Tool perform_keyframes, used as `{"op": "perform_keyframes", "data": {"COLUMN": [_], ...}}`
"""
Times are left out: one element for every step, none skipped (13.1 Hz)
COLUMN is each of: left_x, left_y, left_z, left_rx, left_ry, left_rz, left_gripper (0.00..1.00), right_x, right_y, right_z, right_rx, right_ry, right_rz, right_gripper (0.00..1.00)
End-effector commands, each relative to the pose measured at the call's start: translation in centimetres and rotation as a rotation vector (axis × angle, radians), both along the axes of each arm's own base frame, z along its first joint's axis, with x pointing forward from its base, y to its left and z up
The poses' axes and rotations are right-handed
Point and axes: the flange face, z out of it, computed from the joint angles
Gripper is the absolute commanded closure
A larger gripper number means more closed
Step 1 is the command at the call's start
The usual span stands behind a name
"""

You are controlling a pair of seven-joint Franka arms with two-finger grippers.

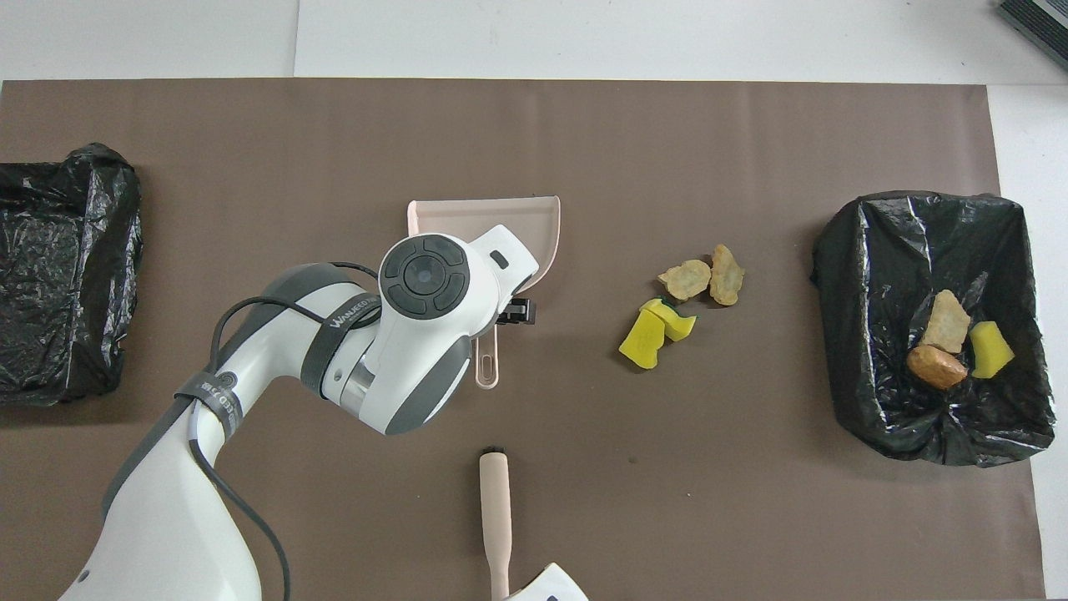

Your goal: Sweep and dump trash in bin

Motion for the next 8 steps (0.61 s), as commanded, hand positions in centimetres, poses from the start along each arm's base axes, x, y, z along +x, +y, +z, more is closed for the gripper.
{"op": "perform_keyframes", "data": {"left_x": [-1.02,-1.08,-1.19,-1.26,-1.20,-1.29,-1.38,-1.37], "left_y": [0.27,0.20,0.16,0.20,0.15,0.10,-0.07,-0.08], "left_z": [0.02,-0.12,-0.35,-0.49,-0.51,-0.69,-0.67,-0.65], "left_rx": [0.012,0.012,0.013,0.016,0.011,0.014,0.012,0.011], "left_ry": [-0.023,-0.023,-0.018,-0.017,-0.021,-0.017,-0.019,-0.021], "left_rz": [-0.010,-0.007,-0.008,-0.018,-0.017,-0.019,-0.022,-0.024], "left_gripper": [0.00,0.00,0.00,0.05,0.08,0.10,0.16,0.26], "right_x": [-0.26,-0.20,-0.20,-0.23,-0.25,-0.12,0.09,0.58], "right_y": [0.22,0.19,0.16,0.08,0.02,-0.04,-0.04,-0.17], "right_z": [-0.77,-0.77,-0.82,-0.93,-1.04,-1.11,-1.11,-1.23], "right_rx": [0.018,0.018,0.018,0.016,0.015,0.014,0.020,0.033], "right_ry": [-0.003,-0.003,-0.004,-0.003,-0.004,-0.003,-0.008,-0.023], "right_rz": [-0.034,-0.036,-0.036,-0.037,-0.038,-0.041,-0.045,-0.058], "right_gripper": [0.00,0.00,0.05,0.10,0.15,0.26,0.38,0.51]}}
